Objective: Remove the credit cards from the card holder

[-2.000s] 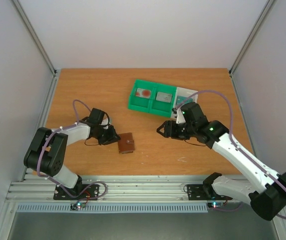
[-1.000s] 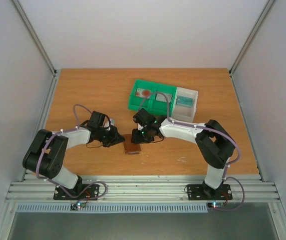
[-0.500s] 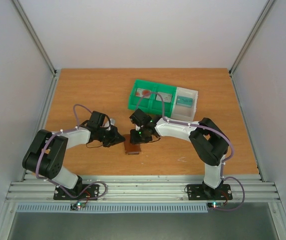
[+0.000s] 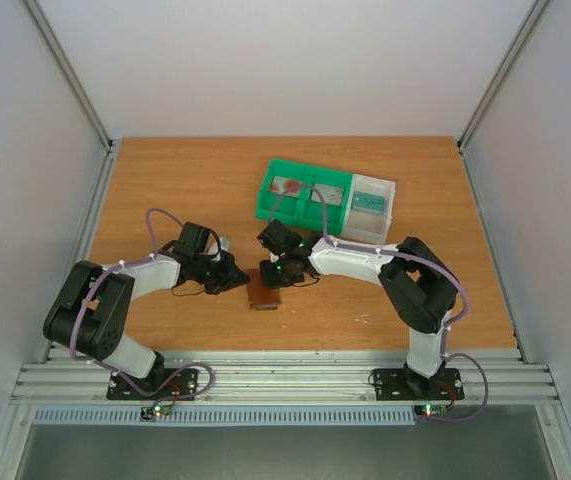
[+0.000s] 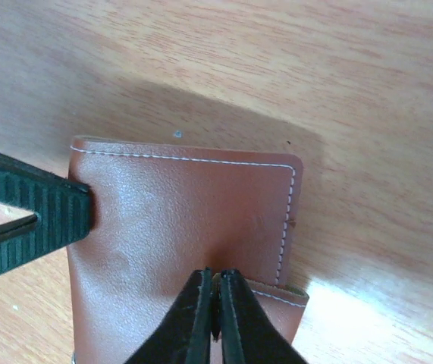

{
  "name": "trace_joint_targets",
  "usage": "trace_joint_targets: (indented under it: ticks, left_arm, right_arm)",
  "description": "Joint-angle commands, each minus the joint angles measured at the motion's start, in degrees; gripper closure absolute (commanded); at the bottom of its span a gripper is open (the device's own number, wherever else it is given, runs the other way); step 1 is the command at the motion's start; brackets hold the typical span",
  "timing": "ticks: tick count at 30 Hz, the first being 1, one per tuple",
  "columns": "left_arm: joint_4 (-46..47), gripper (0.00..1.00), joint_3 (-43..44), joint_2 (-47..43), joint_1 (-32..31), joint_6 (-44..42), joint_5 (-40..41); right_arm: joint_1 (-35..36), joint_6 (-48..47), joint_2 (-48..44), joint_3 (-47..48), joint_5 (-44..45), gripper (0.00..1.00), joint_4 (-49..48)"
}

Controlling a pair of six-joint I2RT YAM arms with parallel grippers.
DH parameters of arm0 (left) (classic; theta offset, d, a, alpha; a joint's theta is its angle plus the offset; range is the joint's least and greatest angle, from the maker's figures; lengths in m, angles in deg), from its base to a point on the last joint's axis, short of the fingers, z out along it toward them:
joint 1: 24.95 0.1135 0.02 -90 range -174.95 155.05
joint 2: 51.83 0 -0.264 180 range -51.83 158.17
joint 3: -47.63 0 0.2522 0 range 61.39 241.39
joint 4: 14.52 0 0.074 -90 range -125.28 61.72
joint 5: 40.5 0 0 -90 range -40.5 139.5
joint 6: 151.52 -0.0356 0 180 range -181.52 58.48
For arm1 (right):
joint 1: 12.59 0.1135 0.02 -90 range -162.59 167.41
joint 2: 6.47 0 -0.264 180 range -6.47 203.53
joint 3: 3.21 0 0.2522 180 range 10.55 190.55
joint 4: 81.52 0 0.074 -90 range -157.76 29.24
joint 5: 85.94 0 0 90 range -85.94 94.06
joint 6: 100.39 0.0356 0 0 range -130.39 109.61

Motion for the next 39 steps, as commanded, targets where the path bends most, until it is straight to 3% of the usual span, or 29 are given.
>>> trace_joint_targets:
  ticks: [1, 12, 14, 19, 23, 29, 33, 39]
  left_arm:
    - [-0.9, 1.0, -0.6, -0.6, -0.2, -0.7, 0.0]
    - [-2.4, 0.98, 0.1, 0.6, -0.2, -1.5, 0.0]
    - [-3.0, 0.92, 0.1, 0.0, -0.2, -1.5, 0.5]
    - [-7.5, 0.57, 1.0, -3.2, -0.2, -2.4, 3.3]
    - [-10.7, 0.43, 2.2, -6.4, -0.2, -3.4, 4.0]
    - [-11.8, 0.23, 2.0, -13.6, -0.2, -4.9, 1.4]
    - [-11.6, 0.15, 1.6, -14.8, -0.2, -5.5, 0.1]
    - [-9.4, 0.16, -0.3, -14.1, -0.2, -6.1, -0.7]
  right_arm:
    - [0.2, 0.0, -1.2, -3.1, 2.7, 0.98, 1.0]
    - [0.2, 1.5, -7.2, -8.6, 4.0, 0.99, -1.7]
    - [0.2, 1.9, -9.0, -9.3, 3.2, 0.99, -1.8]
    - [0.2, 2.4, -14.0, -11.1, 3.7, 0.99, -1.9]
    - [0.1, 3.1, -18.1, -12.6, 2.5, 0.99, -3.6]
    - [0.1, 5.9, -22.5, -14.2, -6.4, 0.99, -11.5]
    - [0.1, 8.5, -22.1, -13.8, -11.7, 0.99, -18.4]
    - [0.1, 9.5, -21.3, -13.9, -12.4, 0.99, -20.6]
